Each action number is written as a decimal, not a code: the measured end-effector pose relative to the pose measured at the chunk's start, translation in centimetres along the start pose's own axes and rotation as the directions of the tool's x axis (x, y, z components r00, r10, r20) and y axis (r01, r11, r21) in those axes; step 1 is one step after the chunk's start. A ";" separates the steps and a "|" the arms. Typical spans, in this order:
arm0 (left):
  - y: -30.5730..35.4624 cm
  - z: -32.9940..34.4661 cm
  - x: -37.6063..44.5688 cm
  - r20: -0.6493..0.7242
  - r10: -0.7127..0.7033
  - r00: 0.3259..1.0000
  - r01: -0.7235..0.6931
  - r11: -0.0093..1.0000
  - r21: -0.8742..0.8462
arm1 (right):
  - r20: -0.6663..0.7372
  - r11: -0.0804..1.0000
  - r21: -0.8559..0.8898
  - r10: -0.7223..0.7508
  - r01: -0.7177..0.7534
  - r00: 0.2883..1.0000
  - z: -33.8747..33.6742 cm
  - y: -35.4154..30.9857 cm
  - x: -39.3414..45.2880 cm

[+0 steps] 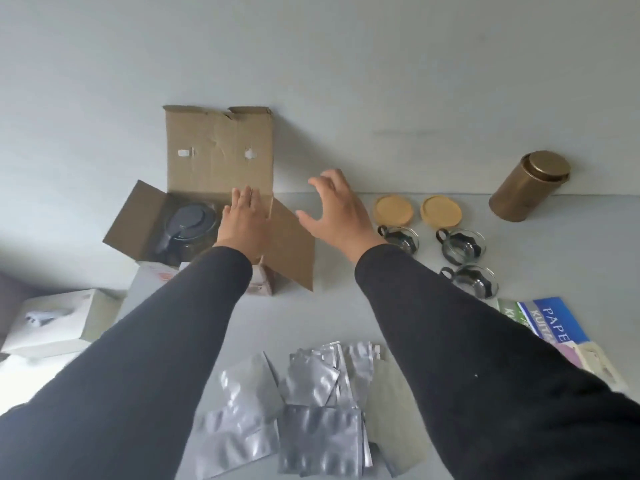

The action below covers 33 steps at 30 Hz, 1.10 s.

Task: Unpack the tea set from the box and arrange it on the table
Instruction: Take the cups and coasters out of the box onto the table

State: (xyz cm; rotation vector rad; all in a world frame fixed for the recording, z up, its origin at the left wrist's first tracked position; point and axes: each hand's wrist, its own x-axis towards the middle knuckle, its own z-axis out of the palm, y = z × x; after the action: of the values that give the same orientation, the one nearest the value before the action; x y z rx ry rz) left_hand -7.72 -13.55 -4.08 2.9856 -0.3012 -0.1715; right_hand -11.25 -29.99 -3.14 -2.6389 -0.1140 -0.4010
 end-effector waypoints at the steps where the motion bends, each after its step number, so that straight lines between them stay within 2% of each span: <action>1: -2.1 -0.3 0.2 0.013 -0.023 1.000 0.023 1.000 0.016 | 0.043 1.000 -0.007 -0.024 0.025 0.999 0.8 -1.7 0.9; 5: -9.2 -0.6 0.9 0.059 -0.074 0.996 0.072 0.997 0.030 | 0.333 0.998 -0.055 0.000 0.020 0.943 5.4 -6.8 3.8; 8: -12.2 -0.2 1.3 0.092 -0.045 0.995 0.046 0.999 0.000 | 0.451 0.953 -0.303 0.143 0.000 0.881 8.3 -8.6 4.7; 11: -14.1 0.4 1.8 0.083 0.017 0.996 -0.011 0.998 -0.066 | 0.469 0.851 -0.524 0.322 -0.034 0.822 10.4 -10.1 5.7; 15: -14.3 1.8 1.6 0.025 0.012 1.000 -0.009 0.994 -0.113 | 0.436 0.733 -0.677 0.467 -0.061 0.769 12.3 -11.4 7.3; 20: -14.2 2.1 1.5 0.015 0.010 1.000 -0.008 0.994 -0.110 | 0.339 0.629 -0.774 0.505 -0.071 0.794 14.0 -11.8 7.4; 25: -14.1 2.3 1.4 0.010 0.020 1.000 -0.019 0.996 -0.091 | 0.324 0.664 -0.742 0.475 -0.092 0.818 13.1 -11.7 7.2; 28: -14.3 2.4 1.6 0.023 0.025 0.999 -0.023 0.996 -0.089 | 0.334 0.731 -0.675 0.423 -0.099 0.842 11.7 -11.9 7.3; 30: -14.4 2.2 1.7 0.044 0.033 0.998 -0.028 0.995 -0.098 | 0.326 0.811 -0.568 0.378 -0.140 0.867 10.4 -11.9 7.3; 33: -14.0 1.3 1.5 0.056 0.015 0.998 -0.009 0.994 -0.108 | 0.194 0.927 -0.274 0.312 -0.254 0.930 7.9 -11.6 6.7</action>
State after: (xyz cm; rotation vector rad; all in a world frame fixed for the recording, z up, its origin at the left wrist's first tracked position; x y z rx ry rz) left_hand -3.73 -0.41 -7.51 2.8754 -0.3061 -0.2631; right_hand -4.50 -16.02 -2.76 -2.8794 0.2611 -0.0006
